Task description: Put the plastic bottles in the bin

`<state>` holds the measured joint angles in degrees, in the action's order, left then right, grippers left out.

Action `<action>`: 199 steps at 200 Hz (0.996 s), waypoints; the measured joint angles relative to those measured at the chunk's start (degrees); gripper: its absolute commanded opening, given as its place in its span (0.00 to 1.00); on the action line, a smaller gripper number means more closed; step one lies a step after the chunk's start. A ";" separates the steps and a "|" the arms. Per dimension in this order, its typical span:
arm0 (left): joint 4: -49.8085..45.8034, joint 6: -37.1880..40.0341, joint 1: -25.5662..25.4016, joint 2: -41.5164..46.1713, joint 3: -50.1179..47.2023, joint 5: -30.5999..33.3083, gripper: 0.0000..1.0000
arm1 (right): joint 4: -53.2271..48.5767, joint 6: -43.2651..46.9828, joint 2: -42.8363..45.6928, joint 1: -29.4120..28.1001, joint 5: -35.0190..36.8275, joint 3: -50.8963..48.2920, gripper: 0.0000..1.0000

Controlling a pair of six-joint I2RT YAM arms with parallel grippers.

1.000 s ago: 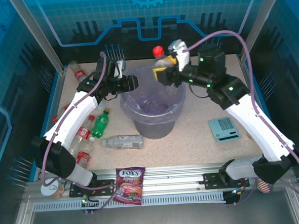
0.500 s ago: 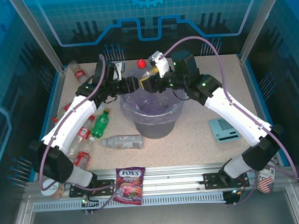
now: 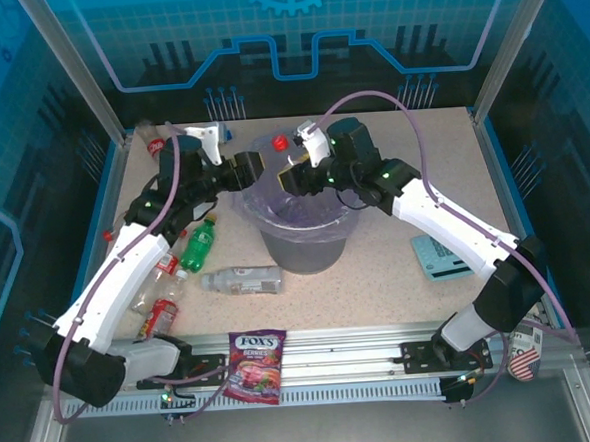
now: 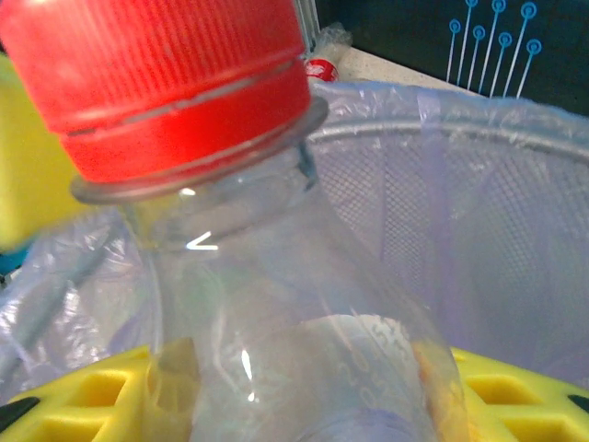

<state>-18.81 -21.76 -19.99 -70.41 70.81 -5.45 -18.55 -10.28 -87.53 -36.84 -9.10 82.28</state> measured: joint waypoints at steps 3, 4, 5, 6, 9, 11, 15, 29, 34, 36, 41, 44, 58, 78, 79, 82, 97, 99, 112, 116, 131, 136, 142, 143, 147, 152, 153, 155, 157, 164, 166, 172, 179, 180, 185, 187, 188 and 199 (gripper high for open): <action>0.04 0.24 0.00 0.15 0.02 0.22 0.72 | 0.09 -0.09 -0.04 0.00 0.09 -0.22 0.54; 0.07 0.24 0.00 0.20 0.02 0.31 0.72 | 0.15 -0.11 -0.07 0.00 0.09 -0.33 0.54; 0.07 0.24 0.00 0.26 0.02 0.42 0.73 | 0.17 -0.13 -0.09 0.00 0.09 -0.37 0.54; 0.04 0.26 0.00 0.28 0.02 0.46 0.73 | 0.20 -0.17 -0.09 0.00 0.11 -0.44 0.54; 0.00 0.57 0.00 0.31 0.02 0.76 0.73 | 0.24 -0.26 -0.24 0.00 0.11 -0.59 0.54; -0.02 0.68 0.00 0.31 0.02 0.85 0.73 | 0.22 -0.24 -0.28 0.00 0.11 -0.63 0.54; -0.17 0.83 0.00 0.31 0.07 1.25 0.73 | 0.22 -0.26 -0.52 0.00 0.15 -0.70 0.54; -1.07 1.33 0.00 -0.20 0.20 2.34 0.71 | 0.24 -0.26 -1.27 -0.02 0.55 -0.72 0.55; -1.51 1.36 0.00 -0.52 0.33 2.73 0.70 | 0.24 -0.24 -1.49 0.00 0.76 -0.72 0.55; -1.68 1.40 0.00 -0.61 0.42 2.78 0.70 | 0.24 -0.24 -1.60 0.00 0.79 -0.72 0.55; -2.14 1.60 0.00 -1.05 0.66 3.02 0.68 | 0.24 -0.24 -1.88 -0.02 1.03 -0.72 0.56; -2.36 1.86 0.00 -1.29 0.76 3.13 0.68 | 0.22 -0.22 -2.03 -0.02 1.16 -0.72 0.56; -3.06 2.38 0.00 -2.34 1.11 3.39 0.65 | 0.20 -0.17 -2.86 -0.02 1.68 -0.72 0.56; -4.07 2.67 0.00 -3.32 1.14 3.76 0.58 | 0.17 0.09 -4.31 -0.02 2.69 -0.72 0.58; -4.13 2.62 0.00 -3.39 1.14 3.76 0.58 | 0.15 0.13 -4.42 -0.02 2.82 -0.72 0.58; -4.22 2.54 0.00 -3.45 1.14 3.76 0.57 | 0.15 0.17 -4.66 -0.02 2.95 -0.72 0.58; -4.48 2.64 0.00 -3.72 1.14 3.76 0.54 | 0.02 0.24 -5.70 -0.04 3.87 -0.72 0.60; -4.52 2.64 0.00 -3.76 1.14 3.78 0.54 | 0.02 0.24 -5.79 -0.09 4.04 -0.72 0.60; -4.50 2.67 0.00 -3.76 1.14 3.76 0.52 | -0.17 0.44 -6.54 -0.26 5.49 -0.72 0.61; -4.50 2.69 0.00 -3.76 1.14 3.76 0.51 | -0.24 0.44 -6.73 -0.35 5.90 -0.72 0.62; -4.50 2.86 0.00 -3.76 1.14 3.78 0.49 | -0.28 0.46 -7.45 -0.63 7.15 -0.72 0.63; -4.48 2.84 0.00 -3.76 1.14 3.78 0.48 | -0.26 0.48 -7.67 -0.72 7.32 -0.72 0.63; -4.48 3.04 0.00 -3.76 1.14 3.78 0.47 | -0.24 0.46 -7.91 -0.83 7.67 -0.72 0.63; -4.48 3.06 0.00 -3.76 1.14 3.78 0.47 | -0.24 0.46 -7.98 -0.90 7.67 -0.72 0.64; -4.48 3.32 0.00 -3.76 1.14 3.78 0.47 | -0.22 0.46 -8.11 -0.94 7.89 -0.72 0.64; -4.48 3.41 0.00 -3.76 1.14 3.76 0.46 | -0.24 0.46 -8.31 -1.05 8.17 -0.72 0.65; -4.48 3.50 0.00 -3.76 1.14 3.76 0.46 | -0.22 0.46 -8.33 -1.07 8.24 -0.72 0.65; -4.48 3.58 0.00 -3.78 1.14 3.76 0.46 | -0.24 0.46 -8.39 -1.11 8.33 -0.72 0.65; -4.48 3.56 0.00 -3.80 1.14 3.76 0.46 | -0.24 0.44 -8.46 -1.16 8.41 -0.72 0.65; -4.48 3.76 0.00 -3.82 1.14 3.76 0.45 | -0.24 0.42 -8.68 -1.36 8.76 -0.72 0.67; -4.48 3.87 0.00 -3.85 1.14 3.76 0.44 | -0.24 0.46 -8.72 -1.38 8.83 -0.72 0.67; -4.50 3.91 0.00 -3.91 1.14 3.76 0.43 | -0.24 0.48 -8.85 -1.46 9.01 -0.72 0.68; -4.50 3.96 0.00 -3.98 1.14 3.76 0.41 | -0.24 0.55 -8.94 -1.53 9.16 -0.72 0.70; -4.50 4.00 0.00 -4.00 1.14 3.76 0.41 | -0.24 0.59 -8.94 -1.53 9.16 -0.72 0.71; -4.50 4.02 0.00 -4.07 1.14 3.76 0.41 | -0.26 0.63 -8.94 -1.60 9.22 -0.72 0.72; -4.50 4.13 0.00 -4.13 1.14 3.76 0.40 | -0.26 0.72 -8.94 -1.60 9.27 -0.72 0.72; -4.50 4.13 0.00 -4.13 1.14 3.76 0.40 | -0.26 0.74 -8.94 -1.60 9.31 -0.72 0.72; -4.55 4.17 0.00 -4.35 1.14 3.76 0.39 | -0.24 0.90 -8.94 -1.68 9.68 -0.72 0.76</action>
<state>-23.35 -17.58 -19.99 -74.76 71.94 -1.69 -18.79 -9.39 -96.47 -38.52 0.58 81.56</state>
